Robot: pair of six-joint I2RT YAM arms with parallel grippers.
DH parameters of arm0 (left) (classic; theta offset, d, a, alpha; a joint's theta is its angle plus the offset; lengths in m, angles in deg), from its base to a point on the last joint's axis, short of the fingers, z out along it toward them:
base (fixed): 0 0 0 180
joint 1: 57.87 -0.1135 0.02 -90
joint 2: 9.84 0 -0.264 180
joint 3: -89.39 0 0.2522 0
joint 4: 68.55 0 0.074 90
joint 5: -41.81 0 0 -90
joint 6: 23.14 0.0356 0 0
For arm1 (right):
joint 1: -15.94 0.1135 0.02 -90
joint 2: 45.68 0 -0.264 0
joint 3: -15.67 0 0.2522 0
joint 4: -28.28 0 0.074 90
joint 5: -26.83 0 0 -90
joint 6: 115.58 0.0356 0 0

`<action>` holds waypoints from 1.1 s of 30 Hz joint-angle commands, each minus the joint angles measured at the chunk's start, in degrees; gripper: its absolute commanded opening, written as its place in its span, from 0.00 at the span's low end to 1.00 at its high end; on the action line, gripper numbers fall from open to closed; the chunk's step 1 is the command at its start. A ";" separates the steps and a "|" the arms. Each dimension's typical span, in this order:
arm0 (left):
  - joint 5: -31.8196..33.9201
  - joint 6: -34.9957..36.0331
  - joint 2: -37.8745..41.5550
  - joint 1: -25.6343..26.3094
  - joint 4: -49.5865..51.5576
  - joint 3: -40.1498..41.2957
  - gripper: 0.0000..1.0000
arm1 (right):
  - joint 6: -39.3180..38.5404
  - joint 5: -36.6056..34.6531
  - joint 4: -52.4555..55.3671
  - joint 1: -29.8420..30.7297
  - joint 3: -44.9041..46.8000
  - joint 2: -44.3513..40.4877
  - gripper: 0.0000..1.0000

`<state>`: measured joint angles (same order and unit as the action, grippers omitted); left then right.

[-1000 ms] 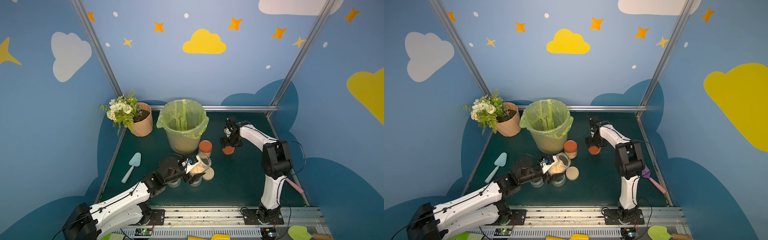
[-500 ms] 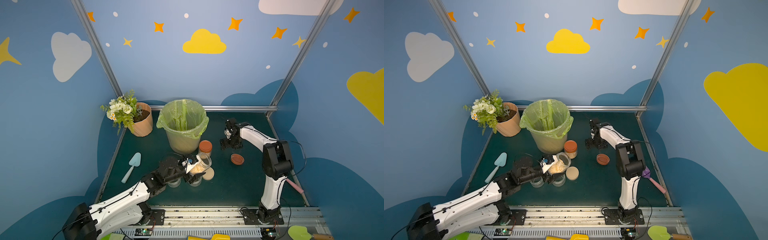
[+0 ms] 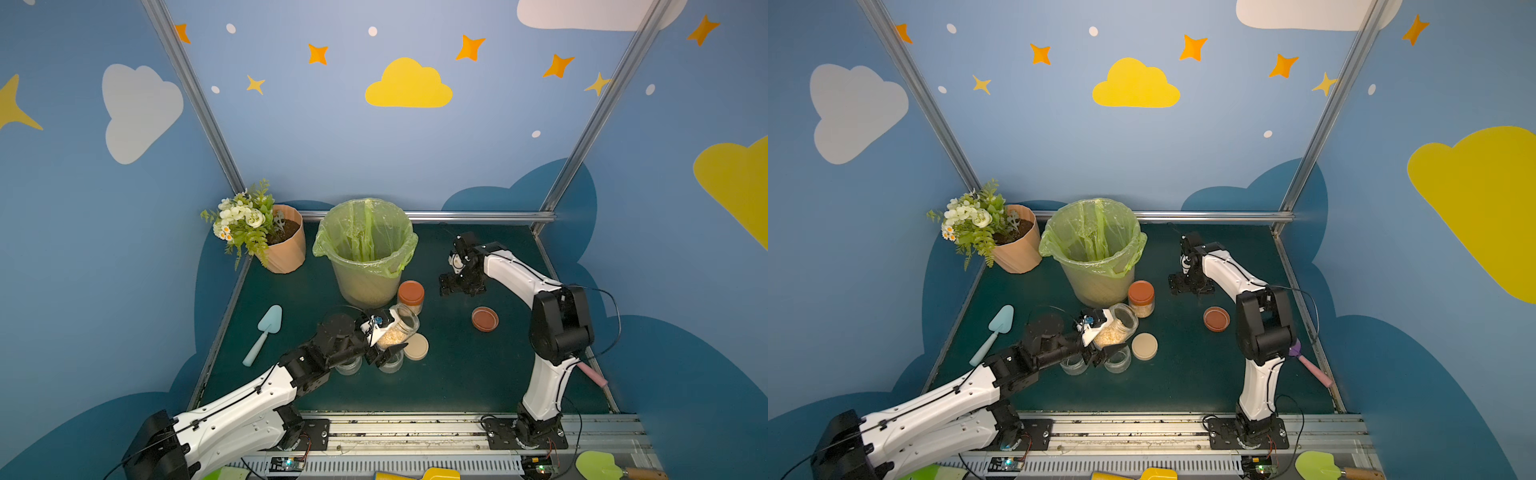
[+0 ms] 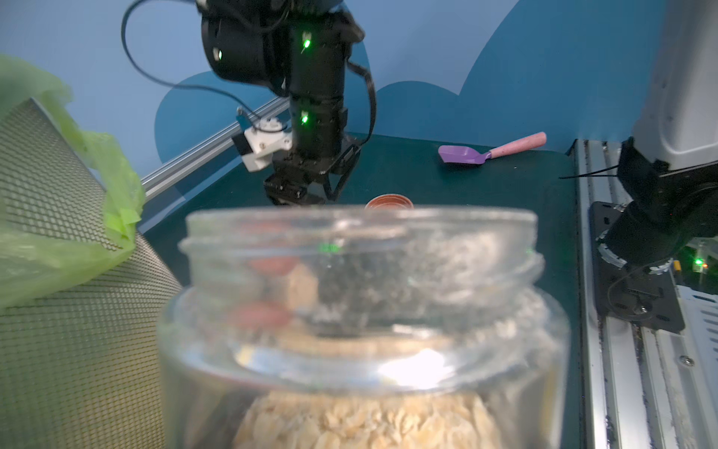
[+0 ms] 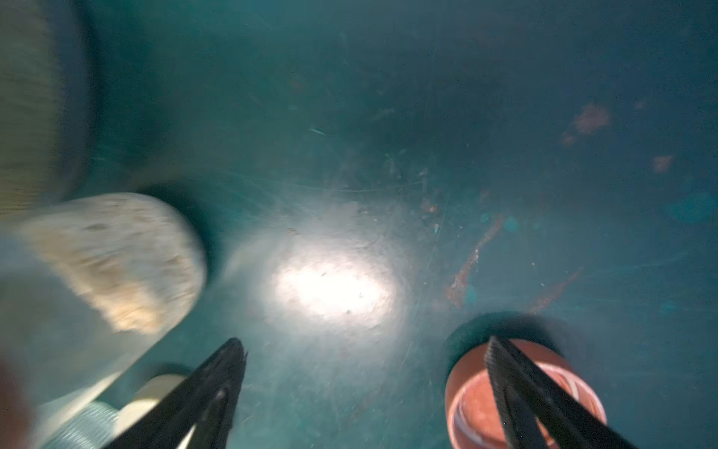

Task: Empty expired oatmeal from jars
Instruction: Pour the expired oatmeal into the trash bin.

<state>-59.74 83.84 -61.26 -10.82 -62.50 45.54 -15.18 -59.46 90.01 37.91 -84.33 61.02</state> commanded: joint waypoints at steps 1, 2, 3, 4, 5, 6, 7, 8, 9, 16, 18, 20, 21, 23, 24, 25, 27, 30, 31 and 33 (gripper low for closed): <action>3.46 -0.73 2.33 -1.06 -1.42 -5.49 0.03 | 1.00 6.09 -3.12 0.24 1.08 -8.94 0.97; 3.79 -0.79 2.46 -1.39 -0.59 -6.42 0.03 | 1.49 7.72 -4.28 0.25 2.00 -11.06 0.97; 4.03 -0.89 2.65 -1.83 0.32 -7.51 0.03 | 1.88 9.56 -5.76 0.34 3.06 -13.49 0.97; 4.16 -1.04 2.73 -2.35 0.95 -8.75 0.03 | 2.50 11.76 -7.14 0.43 4.27 -15.81 0.97; 4.34 -1.22 2.73 -2.81 1.26 -9.61 0.03 | 2.86 13.78 -8.41 0.39 5.29 -17.71 0.97; 4.34 -1.49 2.60 -3.39 1.38 -10.93 0.03 | 3.46 15.95 -9.49 0.33 6.26 -19.78 0.97; 4.14 -1.83 2.25 -4.05 1.46 -12.19 0.03 | 4.12 18.21 -11.02 0.36 7.56 -22.04 0.97; 3.94 -1.94 1.85 -4.55 1.74 -13.40 0.03 | 4.88 19.74 -12.21 0.43 8.59 -23.71 0.97; 3.58 -2.03 1.15 -5.47 2.28 -15.02 0.03 | 6.00 21.64 -14.05 0.43 9.92 -25.65 0.97; 0.10 -0.98 -5.82 -12.21 7.26 -26.09 0.03 | 16.23 33.93 -28.79 2.23 17.20 -34.63 0.97; -0.23 0.04 -7.62 -13.83 7.59 -28.45 0.04 | 18.65 34.34 -32.84 3.28 18.05 -36.27 0.97; -3.35 0.25 -9.18 -15.59 7.34 -30.47 0.03 | 21.17 35.20 -37.01 4.06 18.38 -37.38 0.97; -4.18 0.22 -9.98 -16.59 7.27 -31.64 0.03 | 22.72 35.33 -39.40 4.37 18.52 -37.82 0.97; -5.80 0.22 -11.83 -18.40 7.13 -33.61 0.03 | 25.31 35.04 -44.60 5.10 18.87 -38.18 0.97; -6.92 0.10 -12.77 -19.45 6.86 -34.58 0.03 | 26.52 34.83 -46.98 5.57 18.82 -38.00 0.97; -7.99 -0.18 -13.81 -20.47 6.59 -35.51 0.03 | 27.54 34.06 -48.94 6.14 18.75 -37.52 0.97; -10.04 -0.62 -15.71 -22.06 5.92 -37.18 0.03 | 28.84 33.34 -52.65 7.29 18.46 -36.06 0.97; -12.44 -0.71 -18.20 -23.60 5.43 -39.81 0.03 | 29.32 32.65 -54.57 9.14 15.23 -32.36 0.97; -12.79 -0.71 -18.85 -23.92 5.37 -40.53 0.03 | 29.08 32.10 -54.62 9.75 14.04 -31.28 0.97; -14.29 -0.97 -20.21 -24.74 4.86 -41.84 0.03 | 28.49 31.10 -54.78 11.07 11.48 -28.67 0.97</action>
<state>-69.60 83.49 -81.48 -34.80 -51.59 7.27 12.38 -26.83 39.45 47.49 -69.42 29.67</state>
